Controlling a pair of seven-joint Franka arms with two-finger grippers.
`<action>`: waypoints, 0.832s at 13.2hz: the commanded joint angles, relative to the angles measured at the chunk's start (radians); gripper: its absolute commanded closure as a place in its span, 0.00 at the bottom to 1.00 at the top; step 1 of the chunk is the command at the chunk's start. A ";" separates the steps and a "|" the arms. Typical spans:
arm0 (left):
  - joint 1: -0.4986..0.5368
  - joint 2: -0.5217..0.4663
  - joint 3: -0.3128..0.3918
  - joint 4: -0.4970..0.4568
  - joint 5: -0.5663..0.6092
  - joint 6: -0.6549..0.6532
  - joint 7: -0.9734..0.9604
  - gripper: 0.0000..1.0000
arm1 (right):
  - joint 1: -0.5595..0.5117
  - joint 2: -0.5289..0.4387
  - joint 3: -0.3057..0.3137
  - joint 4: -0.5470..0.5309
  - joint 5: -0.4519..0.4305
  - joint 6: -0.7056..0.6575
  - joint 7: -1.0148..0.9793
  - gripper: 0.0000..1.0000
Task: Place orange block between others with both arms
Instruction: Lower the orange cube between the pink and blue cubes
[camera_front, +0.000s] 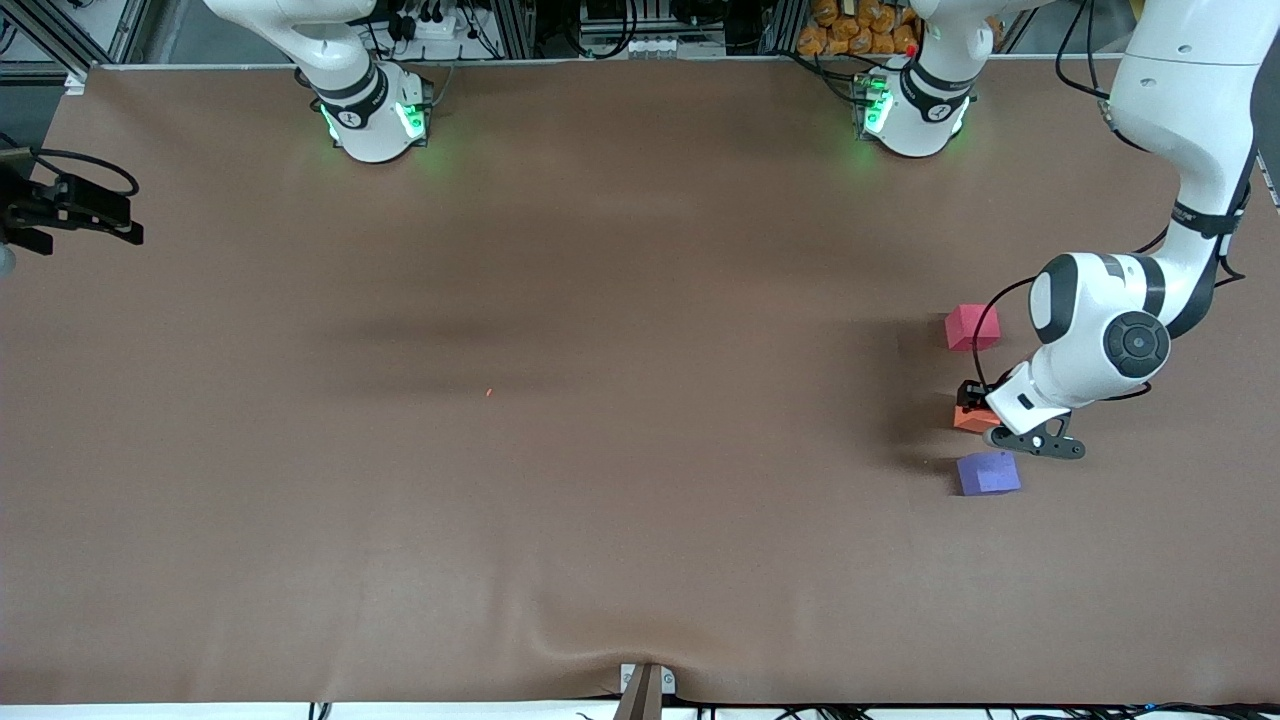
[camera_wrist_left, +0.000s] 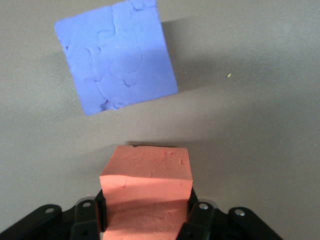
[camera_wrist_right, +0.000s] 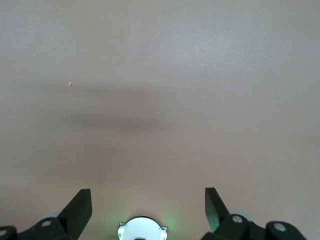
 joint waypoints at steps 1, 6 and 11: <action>0.025 0.007 -0.013 -0.004 0.021 0.017 -0.032 1.00 | 0.006 -0.002 0.000 0.001 -0.016 0.002 -0.011 0.00; 0.028 0.010 -0.015 -0.005 0.021 0.015 -0.170 1.00 | 0.007 -0.001 0.000 0.000 -0.016 0.002 -0.011 0.00; 0.020 0.019 -0.015 -0.005 0.021 0.015 -0.187 1.00 | 0.001 0.001 0.000 -0.002 -0.019 0.003 -0.011 0.00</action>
